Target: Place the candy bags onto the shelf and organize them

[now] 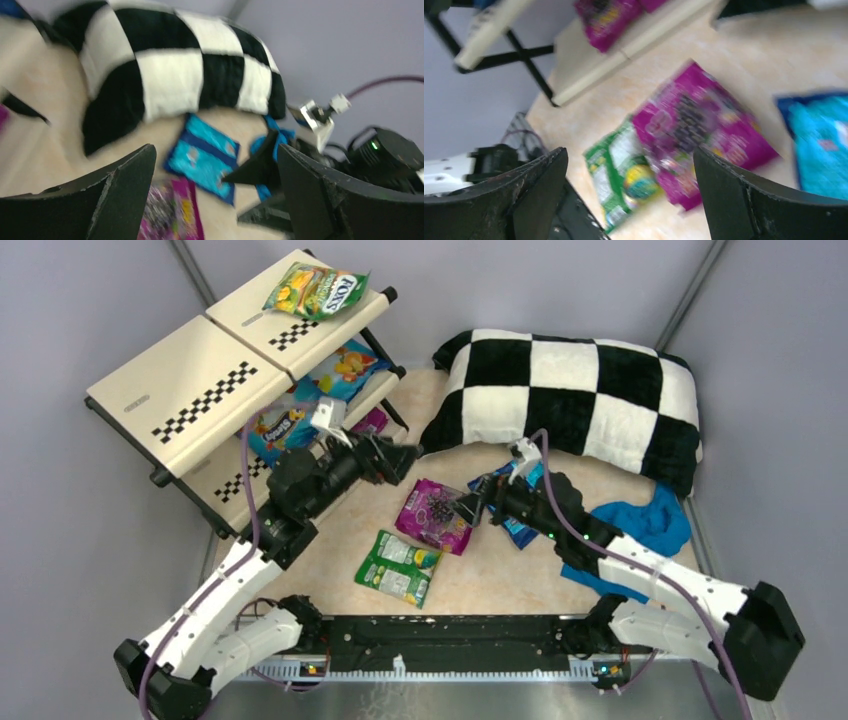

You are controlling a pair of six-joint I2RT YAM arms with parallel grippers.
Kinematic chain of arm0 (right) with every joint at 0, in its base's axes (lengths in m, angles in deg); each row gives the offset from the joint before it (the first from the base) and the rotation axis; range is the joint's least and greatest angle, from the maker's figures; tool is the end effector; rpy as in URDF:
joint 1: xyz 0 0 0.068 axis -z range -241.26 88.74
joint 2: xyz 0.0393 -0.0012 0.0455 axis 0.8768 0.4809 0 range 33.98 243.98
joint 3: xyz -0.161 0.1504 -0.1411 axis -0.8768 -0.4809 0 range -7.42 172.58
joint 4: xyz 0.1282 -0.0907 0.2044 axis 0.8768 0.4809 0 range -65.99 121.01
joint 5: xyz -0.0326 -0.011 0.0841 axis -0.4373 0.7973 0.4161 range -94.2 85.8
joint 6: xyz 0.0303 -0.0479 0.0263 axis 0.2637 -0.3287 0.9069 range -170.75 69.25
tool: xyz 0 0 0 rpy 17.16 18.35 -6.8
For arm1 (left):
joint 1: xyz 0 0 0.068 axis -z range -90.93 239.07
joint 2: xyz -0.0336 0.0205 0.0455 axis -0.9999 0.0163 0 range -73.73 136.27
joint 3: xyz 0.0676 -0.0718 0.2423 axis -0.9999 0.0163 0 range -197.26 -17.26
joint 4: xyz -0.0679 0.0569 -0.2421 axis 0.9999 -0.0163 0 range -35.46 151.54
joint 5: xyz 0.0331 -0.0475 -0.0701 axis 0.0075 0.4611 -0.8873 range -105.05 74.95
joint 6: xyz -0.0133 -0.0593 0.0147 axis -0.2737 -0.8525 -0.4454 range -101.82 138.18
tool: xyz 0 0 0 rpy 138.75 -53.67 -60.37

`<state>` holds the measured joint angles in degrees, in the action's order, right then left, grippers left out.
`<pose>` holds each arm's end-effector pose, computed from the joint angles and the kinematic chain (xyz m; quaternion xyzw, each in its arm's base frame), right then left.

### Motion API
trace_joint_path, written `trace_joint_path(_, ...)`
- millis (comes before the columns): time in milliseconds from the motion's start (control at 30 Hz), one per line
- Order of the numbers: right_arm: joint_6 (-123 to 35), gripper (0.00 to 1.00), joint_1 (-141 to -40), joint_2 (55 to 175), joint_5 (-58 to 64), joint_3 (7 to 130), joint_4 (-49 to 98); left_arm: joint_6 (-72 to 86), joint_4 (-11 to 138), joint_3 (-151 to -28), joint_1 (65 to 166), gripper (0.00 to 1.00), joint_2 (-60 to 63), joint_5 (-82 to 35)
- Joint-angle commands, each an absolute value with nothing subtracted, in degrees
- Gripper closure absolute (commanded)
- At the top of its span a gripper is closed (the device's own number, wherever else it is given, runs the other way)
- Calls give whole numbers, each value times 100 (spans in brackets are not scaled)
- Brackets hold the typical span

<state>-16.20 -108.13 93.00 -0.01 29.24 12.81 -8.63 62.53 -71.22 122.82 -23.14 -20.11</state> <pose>0.1717 0.1884 0.2701 -0.1060 0.7650 0.4353 0.4626 0.1789 -0.1245 0.3918 0.0734 0.6758 -0.3954 0.6177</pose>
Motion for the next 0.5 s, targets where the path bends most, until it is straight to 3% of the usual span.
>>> trace_joint_path(0,-1492,5,-10050,8634,555,1930,1656,-2812,6676,-5850,12412,4,-2575,-3330)
trace_joint_path(100,-1247,2,-9602,8598,1103,1638,1503,-2920,6654,-5594,12933,3,-2262,-3180)
trace_joint_path(233,-949,3,-9061,9082,1931,1581,1286,-2834,6320,-5566,14015,2,-1653,-2102)
trace_joint_path(467,16,12,-8810,10212,3022,1155,-571,-2718,5454,-5788,15207,1,-849,-340)
